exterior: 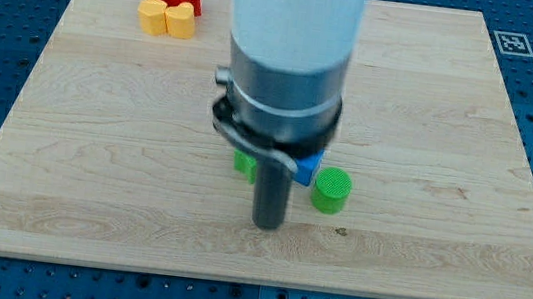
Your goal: Push the green circle along with blue cube a bit up
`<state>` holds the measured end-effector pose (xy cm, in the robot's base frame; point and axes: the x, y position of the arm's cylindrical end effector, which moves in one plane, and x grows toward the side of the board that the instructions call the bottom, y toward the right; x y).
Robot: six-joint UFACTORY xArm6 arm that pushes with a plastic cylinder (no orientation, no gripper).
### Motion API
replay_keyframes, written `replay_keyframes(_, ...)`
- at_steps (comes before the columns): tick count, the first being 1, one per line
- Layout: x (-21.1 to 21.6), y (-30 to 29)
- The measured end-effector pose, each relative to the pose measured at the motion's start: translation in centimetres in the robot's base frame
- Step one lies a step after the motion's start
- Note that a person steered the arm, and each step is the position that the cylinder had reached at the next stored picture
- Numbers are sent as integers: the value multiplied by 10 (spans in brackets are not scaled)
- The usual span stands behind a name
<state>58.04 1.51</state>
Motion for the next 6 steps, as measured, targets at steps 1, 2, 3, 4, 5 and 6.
replay_keyframes(1,5,91)
replay_keyframes(2,11,138)
replay_keyframes(3,-9,128)
replay_keyframes(4,-13,104)
replay_keyframes(5,-14,78)
replay_keyframes(6,-25,59)
